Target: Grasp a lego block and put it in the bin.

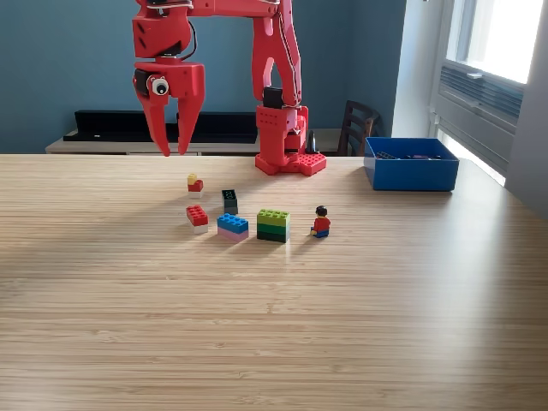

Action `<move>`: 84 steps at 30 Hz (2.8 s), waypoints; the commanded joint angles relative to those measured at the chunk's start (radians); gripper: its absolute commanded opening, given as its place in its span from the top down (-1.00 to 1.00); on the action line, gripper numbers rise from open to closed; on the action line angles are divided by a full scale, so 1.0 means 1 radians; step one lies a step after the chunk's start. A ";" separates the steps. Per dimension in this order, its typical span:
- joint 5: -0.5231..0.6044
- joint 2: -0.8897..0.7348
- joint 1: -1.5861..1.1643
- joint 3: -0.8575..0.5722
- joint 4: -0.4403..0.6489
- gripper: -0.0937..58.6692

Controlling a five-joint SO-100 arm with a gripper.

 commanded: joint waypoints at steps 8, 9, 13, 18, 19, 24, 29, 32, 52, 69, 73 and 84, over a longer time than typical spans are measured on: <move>0.083 0.101 0.087 0.135 -0.014 0.15; 0.087 0.101 0.089 0.156 -0.014 0.16; 0.100 0.104 0.094 0.238 -0.040 0.14; 0.103 0.104 0.094 0.305 -0.078 0.11; 0.103 0.104 0.094 0.316 -0.086 0.10; 0.098 0.104 0.092 0.364 -0.110 0.10; 0.092 0.104 0.089 0.397 -0.129 0.10; 0.092 0.106 0.087 0.411 -0.130 0.10; 0.052 0.322 0.078 0.601 -0.207 0.07; -0.020 0.327 0.133 0.719 -0.311 0.09; -0.034 0.327 0.149 0.707 -0.313 0.10; -0.064 0.324 0.184 0.810 -0.476 0.15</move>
